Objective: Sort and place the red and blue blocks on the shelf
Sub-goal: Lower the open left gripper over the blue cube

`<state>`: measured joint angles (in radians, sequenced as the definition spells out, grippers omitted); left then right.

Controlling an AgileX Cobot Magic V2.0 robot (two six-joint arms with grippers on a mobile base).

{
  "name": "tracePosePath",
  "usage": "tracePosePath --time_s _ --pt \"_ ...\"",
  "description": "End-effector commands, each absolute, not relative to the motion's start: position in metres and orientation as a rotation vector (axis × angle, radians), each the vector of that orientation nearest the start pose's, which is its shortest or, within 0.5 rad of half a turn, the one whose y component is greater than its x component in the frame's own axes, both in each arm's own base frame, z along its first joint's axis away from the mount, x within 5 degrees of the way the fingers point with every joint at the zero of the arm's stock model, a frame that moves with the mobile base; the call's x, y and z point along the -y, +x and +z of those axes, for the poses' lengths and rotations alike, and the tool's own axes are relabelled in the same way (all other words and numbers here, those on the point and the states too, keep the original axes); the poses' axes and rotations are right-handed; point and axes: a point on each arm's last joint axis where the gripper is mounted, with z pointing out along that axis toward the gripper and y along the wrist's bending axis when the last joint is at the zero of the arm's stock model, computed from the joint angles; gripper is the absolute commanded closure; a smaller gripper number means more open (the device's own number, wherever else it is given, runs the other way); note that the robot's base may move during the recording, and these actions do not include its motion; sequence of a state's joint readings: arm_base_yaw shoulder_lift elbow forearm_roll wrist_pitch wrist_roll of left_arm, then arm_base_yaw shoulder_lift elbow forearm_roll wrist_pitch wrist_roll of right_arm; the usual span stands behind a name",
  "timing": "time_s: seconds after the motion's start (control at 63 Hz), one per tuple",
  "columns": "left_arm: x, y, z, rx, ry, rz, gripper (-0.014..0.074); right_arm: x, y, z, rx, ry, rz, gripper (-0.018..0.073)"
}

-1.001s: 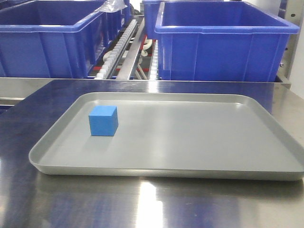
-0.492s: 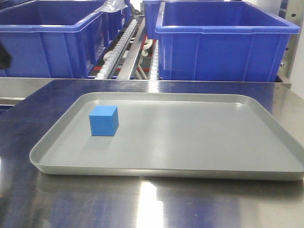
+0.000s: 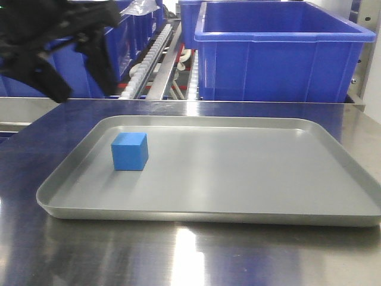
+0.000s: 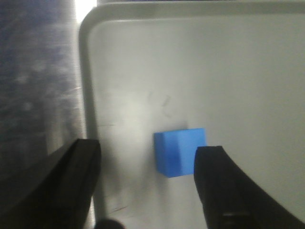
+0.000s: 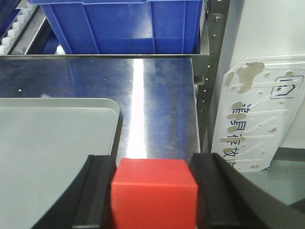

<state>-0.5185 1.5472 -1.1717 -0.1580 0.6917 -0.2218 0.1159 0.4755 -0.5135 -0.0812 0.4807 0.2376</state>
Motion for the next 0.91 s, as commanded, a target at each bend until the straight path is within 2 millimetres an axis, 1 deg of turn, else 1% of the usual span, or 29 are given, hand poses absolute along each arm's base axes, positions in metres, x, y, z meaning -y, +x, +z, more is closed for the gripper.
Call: tracePosePath --time_s 0.0,0.207,0.524,0.747,0.89 --pt "0.183 0.281 0.3 -2.508 0.272 -0.52 0.0103 -0.008 0.099 0.325 -1.816 0.054 0.144 0.051" --pt "0.194 0.282 0.288 -2.538 0.304 -0.517 0.0103 -0.008 0.099 0.325 -1.816 0.054 0.144 0.051" --pt "0.2 0.288 0.278 -2.557 0.287 -0.515 0.0103 -0.008 0.099 0.325 -1.816 0.054 0.144 0.051" --pt "0.215 0.285 0.272 -2.53 0.333 -0.534 0.0103 -0.008 0.099 0.325 -1.816 0.054 0.144 0.051" --pt "0.218 0.287 0.267 -2.538 0.337 -0.527 0.0103 -0.008 0.099 0.325 -1.816 0.054 0.144 0.051"
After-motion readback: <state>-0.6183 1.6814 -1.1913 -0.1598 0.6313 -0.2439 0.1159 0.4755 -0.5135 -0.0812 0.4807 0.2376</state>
